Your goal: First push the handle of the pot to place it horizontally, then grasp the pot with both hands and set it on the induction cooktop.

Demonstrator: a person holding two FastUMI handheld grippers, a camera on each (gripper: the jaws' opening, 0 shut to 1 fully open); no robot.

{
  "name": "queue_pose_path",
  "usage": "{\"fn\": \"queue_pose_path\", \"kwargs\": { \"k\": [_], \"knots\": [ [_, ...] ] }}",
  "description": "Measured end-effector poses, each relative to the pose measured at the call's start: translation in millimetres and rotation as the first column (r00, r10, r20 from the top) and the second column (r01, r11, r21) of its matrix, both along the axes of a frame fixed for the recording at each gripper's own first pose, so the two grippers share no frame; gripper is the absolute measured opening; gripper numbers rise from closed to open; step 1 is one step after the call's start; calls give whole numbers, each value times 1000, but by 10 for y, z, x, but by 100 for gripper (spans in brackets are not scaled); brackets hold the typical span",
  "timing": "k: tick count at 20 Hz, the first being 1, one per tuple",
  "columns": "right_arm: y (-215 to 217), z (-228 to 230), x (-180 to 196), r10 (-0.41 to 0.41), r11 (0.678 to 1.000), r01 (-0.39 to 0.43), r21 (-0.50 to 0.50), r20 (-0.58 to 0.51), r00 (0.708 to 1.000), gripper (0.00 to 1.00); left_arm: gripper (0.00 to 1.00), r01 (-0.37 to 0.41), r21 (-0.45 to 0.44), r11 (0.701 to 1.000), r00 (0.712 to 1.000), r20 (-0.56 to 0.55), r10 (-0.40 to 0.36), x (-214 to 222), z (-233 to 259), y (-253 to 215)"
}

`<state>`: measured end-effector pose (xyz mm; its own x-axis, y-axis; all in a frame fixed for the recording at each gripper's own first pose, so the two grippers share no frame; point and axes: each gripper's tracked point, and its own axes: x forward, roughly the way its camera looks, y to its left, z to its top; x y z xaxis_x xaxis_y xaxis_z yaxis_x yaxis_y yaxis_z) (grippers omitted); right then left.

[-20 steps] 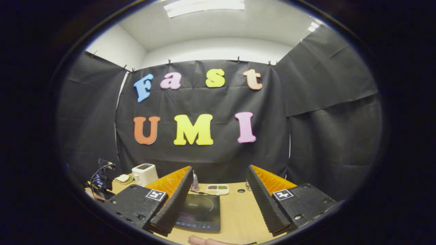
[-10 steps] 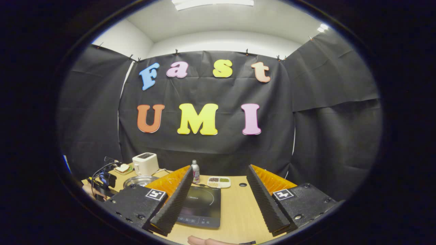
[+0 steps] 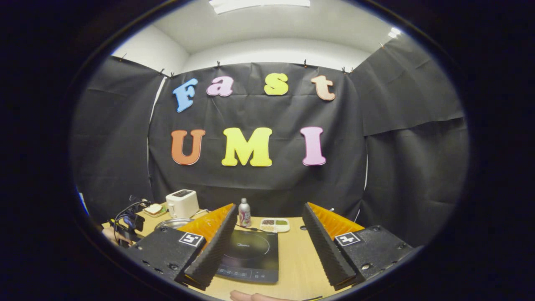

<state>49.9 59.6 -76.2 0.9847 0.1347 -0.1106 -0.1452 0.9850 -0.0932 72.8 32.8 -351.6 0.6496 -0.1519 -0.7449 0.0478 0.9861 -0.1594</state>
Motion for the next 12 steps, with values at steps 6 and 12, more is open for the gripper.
{"fn": "queue_pose_path", "kwargs": {
  "k": [6,12],
  "knots": [
    [332,-300,268,46,999,-44,29,-73,996,97,0,-33,-12,999,999,-21,33,75,-70,282],
    [413,-483,434,49,998,-42,55,-131,990,97,0,-61,-23,998,998,-29,60,253,-95,548]
  ]
}}
